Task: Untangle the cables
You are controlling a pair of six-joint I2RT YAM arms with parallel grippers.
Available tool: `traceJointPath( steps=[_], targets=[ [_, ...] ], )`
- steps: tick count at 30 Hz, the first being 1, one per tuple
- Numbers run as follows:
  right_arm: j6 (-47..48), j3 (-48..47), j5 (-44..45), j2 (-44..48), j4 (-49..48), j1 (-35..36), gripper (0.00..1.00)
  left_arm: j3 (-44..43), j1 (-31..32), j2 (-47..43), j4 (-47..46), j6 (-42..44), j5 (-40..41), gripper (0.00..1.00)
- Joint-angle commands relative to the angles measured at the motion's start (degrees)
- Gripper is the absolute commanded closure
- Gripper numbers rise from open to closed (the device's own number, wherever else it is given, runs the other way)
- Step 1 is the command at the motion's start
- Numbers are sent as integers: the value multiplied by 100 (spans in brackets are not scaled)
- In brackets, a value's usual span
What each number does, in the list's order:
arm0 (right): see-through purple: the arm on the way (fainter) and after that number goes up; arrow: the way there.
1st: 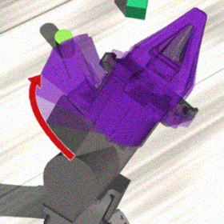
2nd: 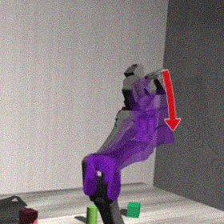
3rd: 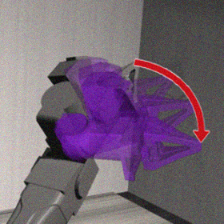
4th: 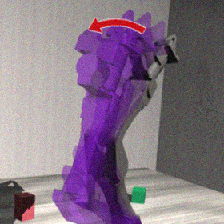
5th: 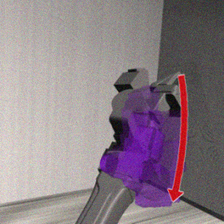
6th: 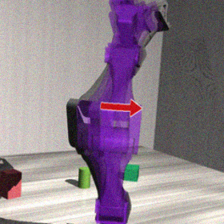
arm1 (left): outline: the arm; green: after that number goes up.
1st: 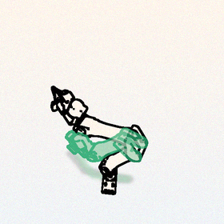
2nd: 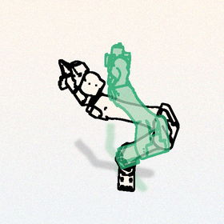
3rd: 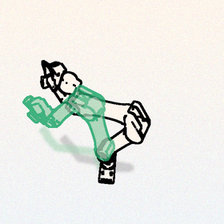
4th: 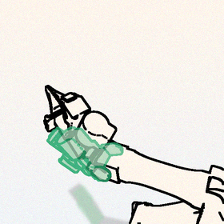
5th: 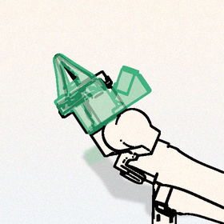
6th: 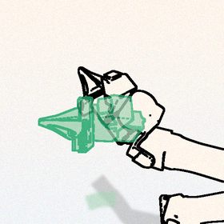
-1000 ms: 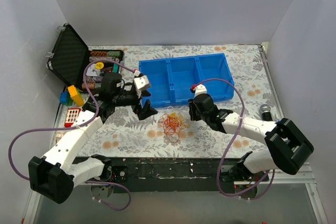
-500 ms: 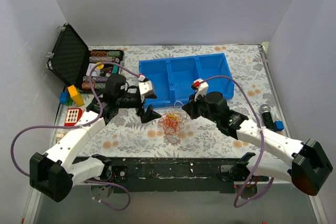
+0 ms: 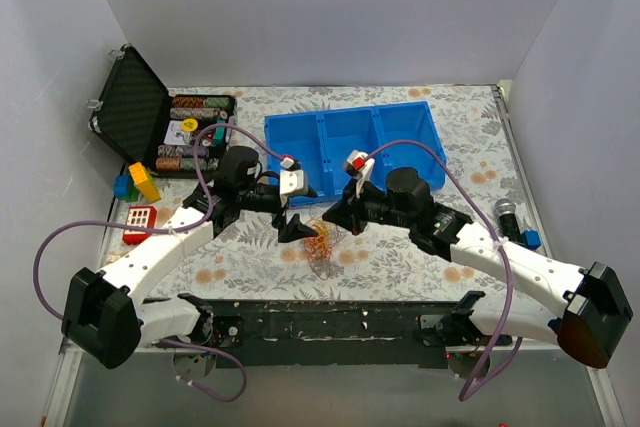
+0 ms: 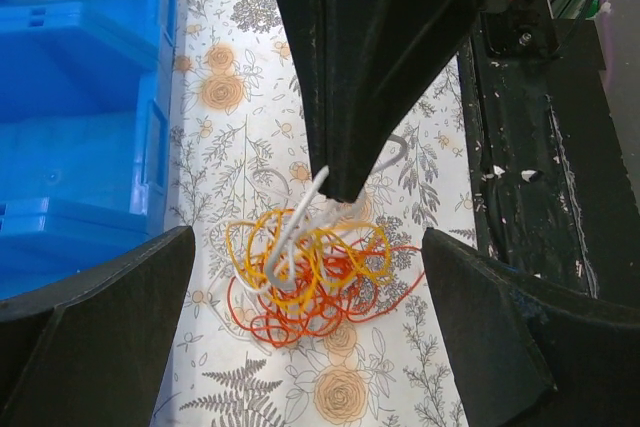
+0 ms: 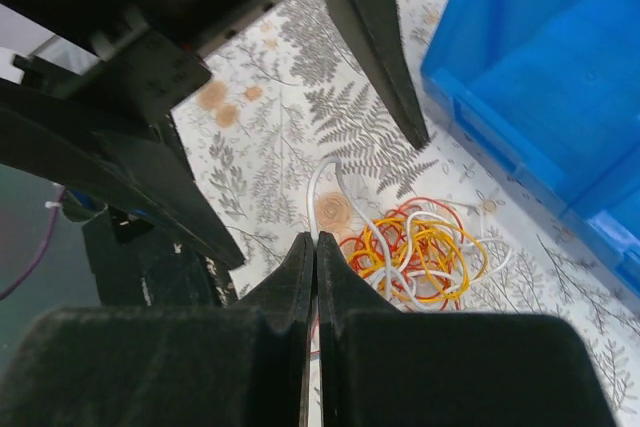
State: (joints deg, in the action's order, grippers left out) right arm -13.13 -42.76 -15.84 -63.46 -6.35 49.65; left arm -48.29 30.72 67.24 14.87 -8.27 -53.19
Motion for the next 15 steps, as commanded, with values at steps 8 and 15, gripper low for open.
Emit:
traceJointPath(
  steps=[8, 15],
  targets=[
    [108, -479, -517, 9, -42, 142, 99, -31, 110, -88, -468, 248, 177, 55],
    [21, -207, -17, 343, -33, 142, 59, -303, 127, -281, -503, -394, 256, 100]
  ],
)
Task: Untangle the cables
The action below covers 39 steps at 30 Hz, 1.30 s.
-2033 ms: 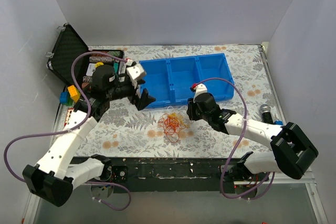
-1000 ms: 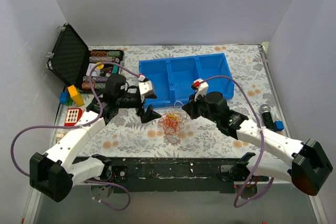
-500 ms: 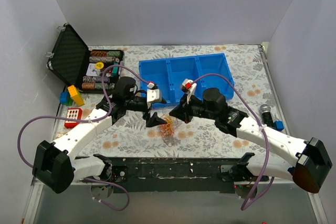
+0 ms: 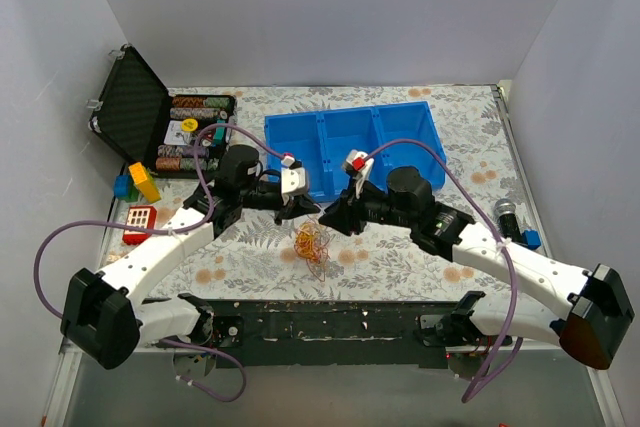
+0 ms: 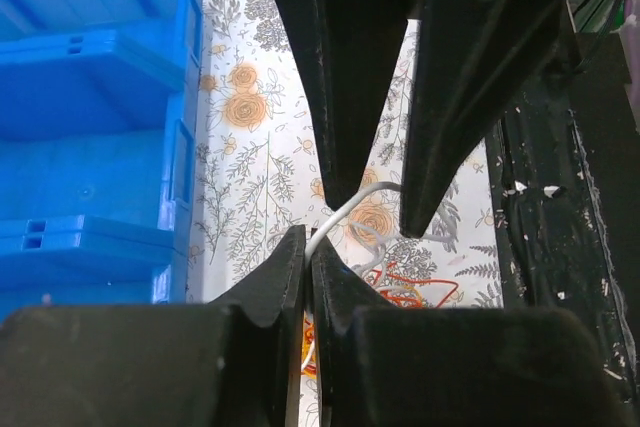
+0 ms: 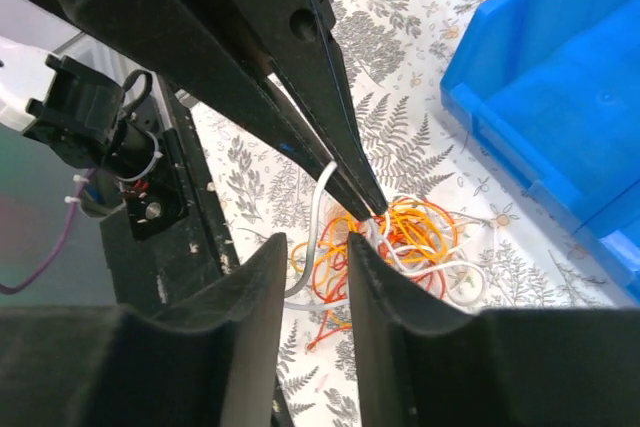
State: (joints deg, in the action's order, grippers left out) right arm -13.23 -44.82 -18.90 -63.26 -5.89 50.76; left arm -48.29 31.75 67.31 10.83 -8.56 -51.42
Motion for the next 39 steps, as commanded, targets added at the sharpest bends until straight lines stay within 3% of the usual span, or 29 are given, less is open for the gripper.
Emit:
traceJointPath(
  steps=[1, 6, 15, 25, 33, 39],
  targets=[
    [31, 104, 403, 411, -114, 39, 52, -417, 33, -323, -81, -453, 105, 100],
    [49, 570, 668, 789, -614, 30, 33, -997, 51, -446, -2, -1033, 167, 100],
    [233, 606, 1220, 552, -2037, 214, 28, -1367, 349, -693, 33, -1807, 132, 100],
    [295, 500, 1441, -326, -2618, 566, 30, -2201, 578, -588, 51, -2220, 281, 100],
    [-21, 957, 1547, -915, -2962, 601, 37, -3528, 587, -324, -72, -2607, 439, 100],
    [-206, 1326, 1494, -1293, -3032, 593, 39, -4520, 587, -78, -423, -2678, 983, 100]
  ],
)
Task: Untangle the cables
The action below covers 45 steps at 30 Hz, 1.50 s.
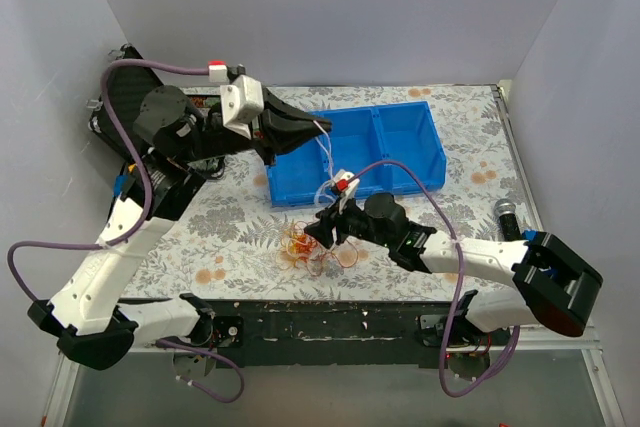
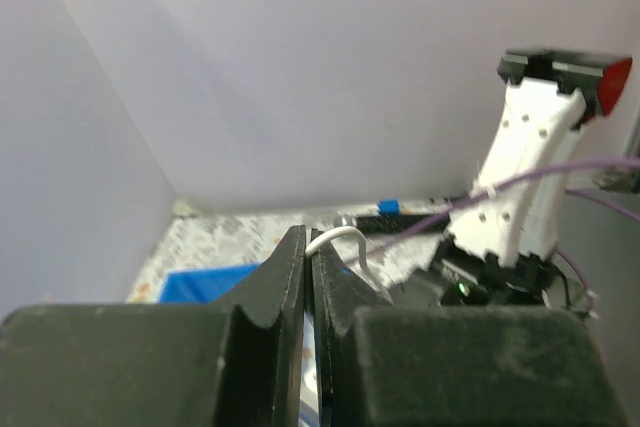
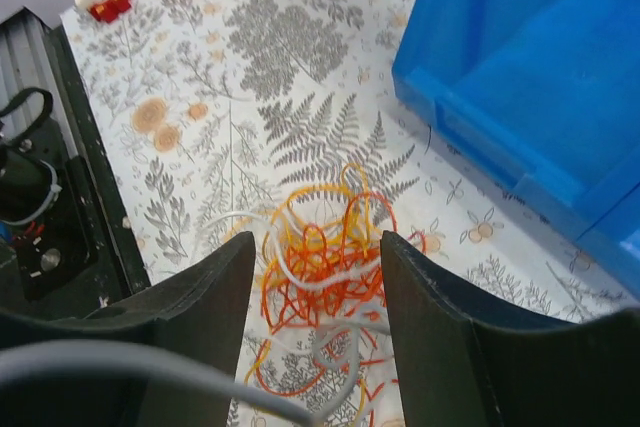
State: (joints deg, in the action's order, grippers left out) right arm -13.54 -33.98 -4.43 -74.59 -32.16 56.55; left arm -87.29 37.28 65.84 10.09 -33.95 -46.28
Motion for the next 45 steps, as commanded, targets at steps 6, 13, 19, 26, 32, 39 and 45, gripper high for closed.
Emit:
traceJointPath(
  steps=[6, 13, 19, 26, 32, 39, 45],
  targets=[
    [-386, 804, 109, -407, -475, 13, 43, -1255, 25, 271, -972, -68, 1331, 100],
    [-614, 1402, 135, -610, -466, 13, 46, -1720, 25, 534, -1799, 249, 2184, 100],
    [-711, 1552, 161, -557, -466, 13, 42, -2363, 25, 947, -2344, 793, 2738, 100],
    [-694, 1534, 223, -215, -317, 14, 39, -2092, 25, 1036, -2494, 1163, 3134, 100],
    [-667, 1552, 170, 198, -115, 22, 41, -950, 16, 912, -2994, 1514, 3941, 100],
    [-606, 1666, 214, 498, 34, 13, 41, -685, -229, 1325, -3329, 1690, 4048, 100],
    [-624, 1780, 267, 647, 52, 22, 42, -649, -352, 1572, -3399, 1849, 4022, 100]
  ],
)
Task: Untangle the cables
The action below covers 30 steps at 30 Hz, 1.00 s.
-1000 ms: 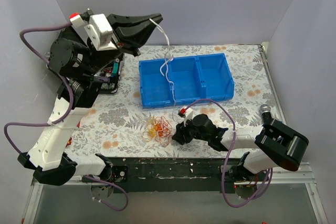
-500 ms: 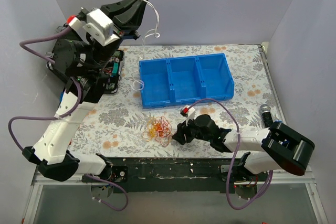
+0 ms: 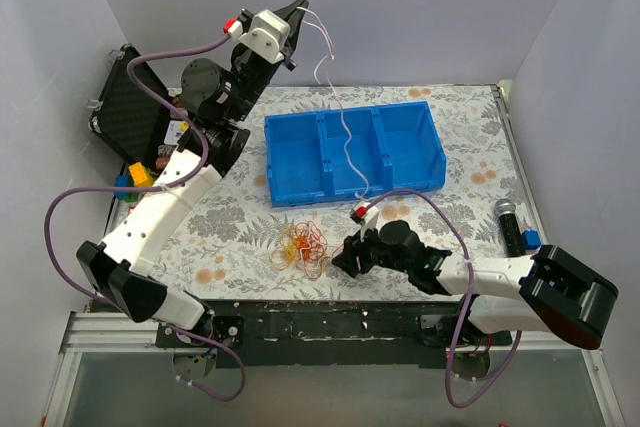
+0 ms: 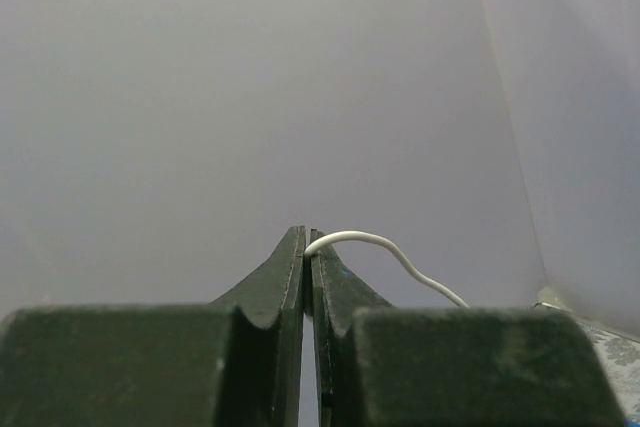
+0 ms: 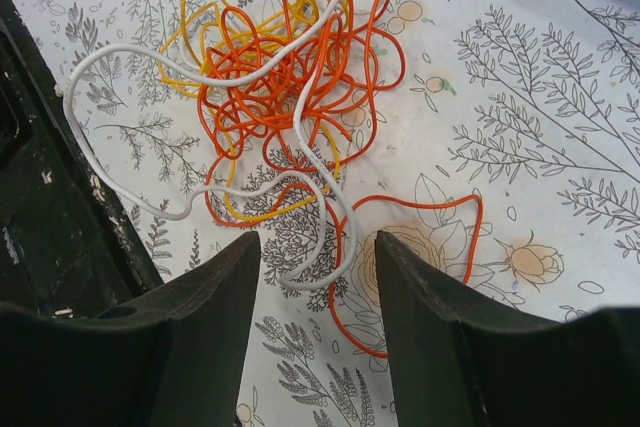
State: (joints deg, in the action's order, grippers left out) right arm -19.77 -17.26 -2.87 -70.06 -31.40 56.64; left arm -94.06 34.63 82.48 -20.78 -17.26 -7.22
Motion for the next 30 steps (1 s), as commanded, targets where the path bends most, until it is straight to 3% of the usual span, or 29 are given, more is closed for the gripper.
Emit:
traceJointPath(
  steps=[1, 14, 25, 28, 30],
  targets=[
    [17, 126, 112, 221, -24, 5, 42, 11, -114, -65, -331, 153, 116, 100],
    [-1, 214, 182, 72, -112, 5, 43, -894, -378, 585, -1034, 65, 266, 98],
    [52, 179, 173, 142, -60, 5, 43, 221, -914, 541, -1314, 82, 291, 96],
    [52, 214, 173, 168, -51, 5, 43, -207, -1133, 830, -1412, -14, 458, 97],
    [52, 231, 156, 160, -51, 5, 43, -944, -1248, 1155, -1219, -172, 459, 98]
  ],
)
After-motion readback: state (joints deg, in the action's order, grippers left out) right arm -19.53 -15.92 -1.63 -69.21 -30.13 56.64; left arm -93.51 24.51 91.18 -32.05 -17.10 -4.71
